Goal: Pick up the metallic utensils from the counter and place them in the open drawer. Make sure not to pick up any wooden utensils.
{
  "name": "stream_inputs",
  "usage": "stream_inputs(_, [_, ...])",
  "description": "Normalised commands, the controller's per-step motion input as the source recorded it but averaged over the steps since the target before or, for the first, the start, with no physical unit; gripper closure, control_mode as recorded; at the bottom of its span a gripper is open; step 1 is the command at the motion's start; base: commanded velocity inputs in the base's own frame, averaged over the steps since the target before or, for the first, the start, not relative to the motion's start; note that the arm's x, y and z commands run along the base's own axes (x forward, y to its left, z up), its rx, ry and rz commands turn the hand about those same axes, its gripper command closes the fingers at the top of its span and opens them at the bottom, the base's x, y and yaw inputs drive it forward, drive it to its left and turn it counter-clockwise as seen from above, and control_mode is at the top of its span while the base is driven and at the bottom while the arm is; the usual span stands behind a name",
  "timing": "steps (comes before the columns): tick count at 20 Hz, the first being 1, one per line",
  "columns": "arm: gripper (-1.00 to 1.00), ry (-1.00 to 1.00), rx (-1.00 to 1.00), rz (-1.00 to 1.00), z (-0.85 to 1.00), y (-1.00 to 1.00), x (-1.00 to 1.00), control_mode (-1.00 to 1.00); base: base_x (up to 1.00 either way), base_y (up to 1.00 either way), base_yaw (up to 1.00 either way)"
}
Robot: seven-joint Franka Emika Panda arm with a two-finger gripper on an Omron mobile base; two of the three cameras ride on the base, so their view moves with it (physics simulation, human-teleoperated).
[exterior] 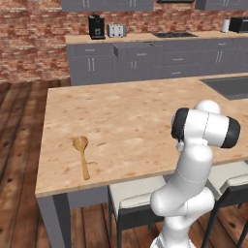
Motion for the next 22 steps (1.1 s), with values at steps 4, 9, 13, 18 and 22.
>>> stream_inputs(4, [1.00, -0.09, 0.00, 0.00, -0.49, 0.07, 0.28, -1.00, 0.00, 0.00, 0.00])
stream_inputs(9, [1.00, 0.02, -0.13, 0.00, -0.91, 0.20, 0.37, -1.00, 0.00, 0.00, 0.00])
stream_inputs(13, [1.00, 0.12, -0.17, 0.00, -0.73, 0.32, 0.62, -1.00, 0.00, 0.00, 0.00])
stream_inputs(18, [1.00, 0.06, -0.15, 0.00, -0.46, 0.22, 0.37, -1.00, 0.00, 0.00, 0.00])
stream_inputs(22, [1.00, 0.01, -0.04, 0.00, -0.58, 0.00, -0.01, -1.00, 0.00, 0.00, 0.00])
